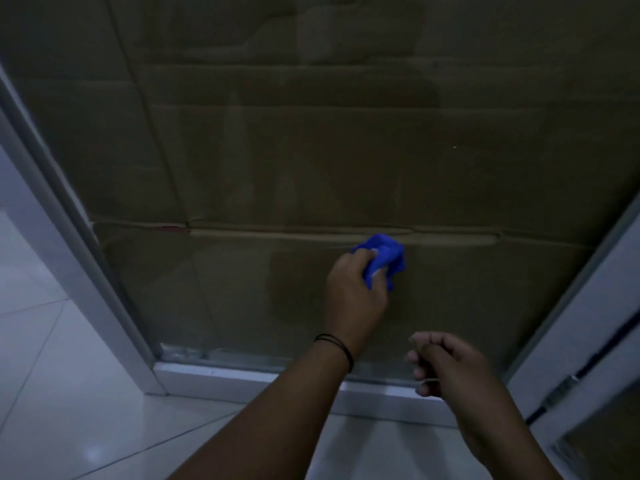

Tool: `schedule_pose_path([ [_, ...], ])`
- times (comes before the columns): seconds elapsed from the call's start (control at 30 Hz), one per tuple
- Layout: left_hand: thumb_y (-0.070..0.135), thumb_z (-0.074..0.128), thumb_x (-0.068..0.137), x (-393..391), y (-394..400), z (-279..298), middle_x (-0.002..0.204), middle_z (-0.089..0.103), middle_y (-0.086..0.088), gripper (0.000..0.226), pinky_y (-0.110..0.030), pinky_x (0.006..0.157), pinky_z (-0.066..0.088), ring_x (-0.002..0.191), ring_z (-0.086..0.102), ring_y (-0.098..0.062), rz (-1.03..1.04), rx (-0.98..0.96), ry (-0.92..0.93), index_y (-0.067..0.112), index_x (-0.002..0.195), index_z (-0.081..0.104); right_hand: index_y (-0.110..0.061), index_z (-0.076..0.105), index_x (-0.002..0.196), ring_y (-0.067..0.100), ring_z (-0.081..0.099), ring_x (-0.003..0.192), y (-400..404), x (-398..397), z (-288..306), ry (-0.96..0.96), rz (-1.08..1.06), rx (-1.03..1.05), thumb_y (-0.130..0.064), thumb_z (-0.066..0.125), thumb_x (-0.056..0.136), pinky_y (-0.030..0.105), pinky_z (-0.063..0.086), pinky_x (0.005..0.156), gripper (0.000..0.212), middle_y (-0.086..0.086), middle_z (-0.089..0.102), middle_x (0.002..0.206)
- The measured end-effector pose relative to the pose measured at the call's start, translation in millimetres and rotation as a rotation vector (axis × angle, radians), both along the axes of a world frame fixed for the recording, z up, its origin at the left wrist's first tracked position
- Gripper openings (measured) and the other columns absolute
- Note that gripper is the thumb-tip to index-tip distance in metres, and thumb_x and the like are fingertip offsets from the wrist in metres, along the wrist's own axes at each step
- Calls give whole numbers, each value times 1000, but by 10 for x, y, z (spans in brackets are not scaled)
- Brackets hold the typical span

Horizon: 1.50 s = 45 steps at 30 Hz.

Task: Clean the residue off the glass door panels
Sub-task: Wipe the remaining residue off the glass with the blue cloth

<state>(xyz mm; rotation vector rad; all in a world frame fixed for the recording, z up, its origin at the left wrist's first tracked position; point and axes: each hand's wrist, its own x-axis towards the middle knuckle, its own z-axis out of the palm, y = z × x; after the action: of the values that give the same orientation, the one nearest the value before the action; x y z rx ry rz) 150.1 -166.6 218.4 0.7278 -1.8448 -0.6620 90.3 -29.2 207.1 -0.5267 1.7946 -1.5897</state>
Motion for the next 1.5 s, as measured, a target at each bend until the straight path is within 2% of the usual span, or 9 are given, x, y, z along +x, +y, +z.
schedule_pose_path([
  [0.13, 10, 64, 87, -201, 312, 140, 97, 67, 2, 17, -15, 77, 47, 87, 60, -5, -322, 354, 23, 12, 104, 67, -7, 63, 90, 17, 48, 56, 124, -113, 47, -50, -115, -41, -9, 49, 94, 29, 39, 48, 14, 9, 61, 69],
  [0.33, 13, 53, 94, 234, 449, 31, 103, 71, -7, 16, -36, 83, 51, 93, 66, -21, -528, 995, 288, 11, 109, 59, -29, 66, 101, 11, 66, 81, 59, 82, 98, 49, -53, -144, -49, 59, 80, 35, 54, 62, 29, -8, 71, 90],
  [0.53, 11, 52, 94, 590, 434, -29, 105, 72, -7, 20, -27, 78, 51, 96, 67, -19, -565, 976, 286, 11, 110, 64, -35, 67, 90, 11, 67, 75, -56, 405, 153, 175, -56, -249, -20, 62, 87, 27, 52, 61, 16, -8, 71, 82],
  [0.73, 22, 68, 78, 762, 374, 18, 93, 74, -10, 29, -26, 68, 56, 86, 71, -22, -474, 898, 390, 9, 104, 64, -44, 65, 84, 3, 63, 70, -85, 546, 218, 283, -75, -246, -26, 67, 81, 19, 53, 61, 18, -13, 68, 79],
  [1.0, 25, 60, 78, 923, 236, 37, 89, 71, -9, 19, -30, 75, 49, 82, 64, -19, -628, 1044, 397, 8, 86, 63, -17, 63, 94, 18, 68, 68, -166, 603, 250, 7, -61, -262, -16, 59, 89, 29, 51, 50, 6, 5, 73, 81],
  [1.23, 22, 52, 93, 908, 163, 9, 97, 70, -2, 20, -37, 84, 36, 96, 57, -20, -568, 1159, 175, 13, 100, 68, -11, 62, 99, 18, 67, 66, -207, 595, 171, -138, -12, -237, -9, 63, 85, 29, 48, 48, 15, 8, 73, 87],
  [1.33, 24, 56, 92, 907, 102, 30, 99, 70, 10, 14, -28, 70, 37, 90, 56, -10, -451, 1084, 84, 24, 98, 70, -21, 62, 89, 17, 65, 72, -215, 477, 182, 76, -238, -165, -5, 61, 84, 32, 48, 60, 17, 4, 70, 81],
  [1.43, 23, 62, 90, 1002, -44, 10, 104, 68, 14, 15, -22, 69, 39, 96, 59, -2, -353, 996, 130, 27, 103, 68, -27, 55, 81, 11, 54, 64, -221, 277, 240, 628, -529, 3, -10, 60, 80, 28, 39, 53, 18, -3, 58, 74],
  [1.5, 21, 63, 90, 1097, -143, -21, 103, 68, 14, 14, -21, 72, 41, 98, 59, -2, -294, 942, 167, 25, 101, 70, -14, 56, 89, 22, 51, 70, -255, 130, 269, 960, -589, 134, -7, 62, 79, 32, 37, 56, 13, 6, 54, 84],
])
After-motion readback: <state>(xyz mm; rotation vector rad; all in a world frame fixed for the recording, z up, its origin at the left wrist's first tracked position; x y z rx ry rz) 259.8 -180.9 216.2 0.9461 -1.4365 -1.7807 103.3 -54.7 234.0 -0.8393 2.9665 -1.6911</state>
